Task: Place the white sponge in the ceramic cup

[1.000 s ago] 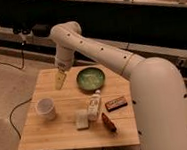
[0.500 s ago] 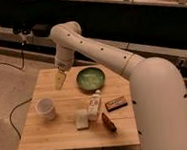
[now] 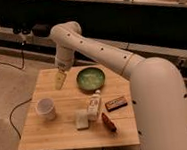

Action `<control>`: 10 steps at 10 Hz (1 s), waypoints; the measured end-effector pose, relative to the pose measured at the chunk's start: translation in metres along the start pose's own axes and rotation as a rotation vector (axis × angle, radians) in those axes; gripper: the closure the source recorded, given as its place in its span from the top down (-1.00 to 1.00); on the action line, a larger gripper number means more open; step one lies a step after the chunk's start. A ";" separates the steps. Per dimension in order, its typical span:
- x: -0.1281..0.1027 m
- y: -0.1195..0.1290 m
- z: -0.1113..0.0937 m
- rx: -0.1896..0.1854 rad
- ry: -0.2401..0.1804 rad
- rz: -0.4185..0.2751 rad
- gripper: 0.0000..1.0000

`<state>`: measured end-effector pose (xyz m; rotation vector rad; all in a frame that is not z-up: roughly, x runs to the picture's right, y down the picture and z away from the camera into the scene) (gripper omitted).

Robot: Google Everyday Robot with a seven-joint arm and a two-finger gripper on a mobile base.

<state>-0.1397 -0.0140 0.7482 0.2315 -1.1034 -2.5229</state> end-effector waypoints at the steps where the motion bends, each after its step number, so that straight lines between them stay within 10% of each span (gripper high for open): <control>1: 0.000 0.000 0.000 0.000 0.000 0.000 0.60; 10: -0.017 0.000 0.000 0.008 -0.039 0.075 0.60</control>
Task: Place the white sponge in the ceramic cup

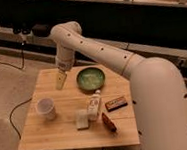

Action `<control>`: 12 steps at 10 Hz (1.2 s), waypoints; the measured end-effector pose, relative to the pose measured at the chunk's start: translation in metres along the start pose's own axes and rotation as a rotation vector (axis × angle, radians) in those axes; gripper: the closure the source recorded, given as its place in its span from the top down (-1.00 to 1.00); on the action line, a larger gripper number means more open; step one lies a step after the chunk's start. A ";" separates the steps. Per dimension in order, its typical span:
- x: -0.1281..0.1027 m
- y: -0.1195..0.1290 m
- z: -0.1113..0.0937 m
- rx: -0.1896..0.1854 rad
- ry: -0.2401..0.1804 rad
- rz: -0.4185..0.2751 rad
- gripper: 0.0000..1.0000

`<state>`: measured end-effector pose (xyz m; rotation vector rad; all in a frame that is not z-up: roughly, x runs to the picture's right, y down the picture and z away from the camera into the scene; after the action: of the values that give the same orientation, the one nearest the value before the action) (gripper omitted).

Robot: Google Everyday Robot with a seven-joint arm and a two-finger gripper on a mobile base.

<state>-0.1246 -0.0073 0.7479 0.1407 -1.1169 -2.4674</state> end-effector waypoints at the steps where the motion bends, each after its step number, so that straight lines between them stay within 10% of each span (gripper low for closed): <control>1: -0.015 0.001 0.000 0.007 -0.022 0.074 0.60; 4: -0.040 0.003 -0.003 0.013 -0.045 0.207 0.60; 8: -0.041 0.004 -0.001 0.003 -0.055 0.223 0.60; 12: -0.050 0.021 -0.009 -0.124 -0.077 0.384 0.60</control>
<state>-0.0697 -0.0045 0.7533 -0.1903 -0.9177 -2.2016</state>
